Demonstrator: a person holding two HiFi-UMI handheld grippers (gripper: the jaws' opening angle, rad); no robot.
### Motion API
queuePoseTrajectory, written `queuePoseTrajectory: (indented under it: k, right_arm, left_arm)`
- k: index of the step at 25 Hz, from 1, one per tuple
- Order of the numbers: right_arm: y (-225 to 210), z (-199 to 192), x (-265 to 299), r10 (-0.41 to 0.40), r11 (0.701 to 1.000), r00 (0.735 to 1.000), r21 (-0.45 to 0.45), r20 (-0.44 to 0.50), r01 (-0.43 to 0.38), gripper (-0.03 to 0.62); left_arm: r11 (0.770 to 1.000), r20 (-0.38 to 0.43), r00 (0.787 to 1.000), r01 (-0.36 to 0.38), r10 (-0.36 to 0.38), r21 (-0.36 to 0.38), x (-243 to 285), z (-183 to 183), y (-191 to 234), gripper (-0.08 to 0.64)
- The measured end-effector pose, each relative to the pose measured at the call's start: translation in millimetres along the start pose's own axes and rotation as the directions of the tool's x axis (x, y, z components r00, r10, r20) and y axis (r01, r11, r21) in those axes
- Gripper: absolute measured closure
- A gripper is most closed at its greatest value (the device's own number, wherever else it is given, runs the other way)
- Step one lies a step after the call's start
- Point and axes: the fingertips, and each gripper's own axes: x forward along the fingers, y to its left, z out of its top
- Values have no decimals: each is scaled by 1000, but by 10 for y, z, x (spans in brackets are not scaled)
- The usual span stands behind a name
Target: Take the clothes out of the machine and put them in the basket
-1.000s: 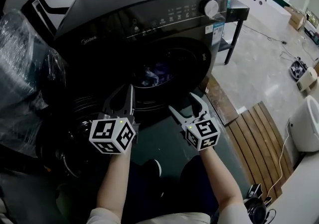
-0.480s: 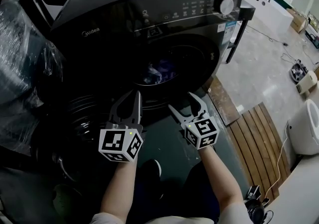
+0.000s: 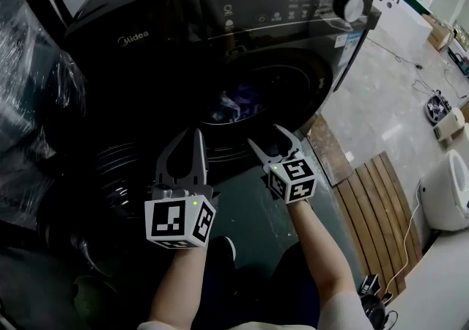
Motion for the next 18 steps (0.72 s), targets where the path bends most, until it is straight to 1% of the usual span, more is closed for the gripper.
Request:
queuePoseTrajectory:
  k: [3, 7, 14, 16, 18]
  right_arm:
    - [-49, -62, 208, 0, 1000, 1000, 8, -19, 0, 293]
    - [-148, -146, 451, -8, 1000, 999, 9, -46, 8, 305]
    - [-298, -176, 904, -14, 1000, 998, -12, -66, 14, 322]
    - [-316, -174, 1023, -14, 1000, 996, -12, -84, 13, 323]
    - [-334, -176, 1143, -17, 999, 994, -30, -105, 14, 324]
  left_arm:
    - [1000, -6, 1000, -6, 6, 3, 42, -25, 35, 538]
    - [1000, -16, 1000, 3, -3, 14, 98, -47, -9, 538]
    - [1000, -49, 999, -5, 4, -28, 203, -114, 3, 537]
    - [999, -53, 999, -3, 1, -44, 222, -123, 12, 537]
    - [999, -57, 998, 1, -4, -54, 230, -136, 19, 537]
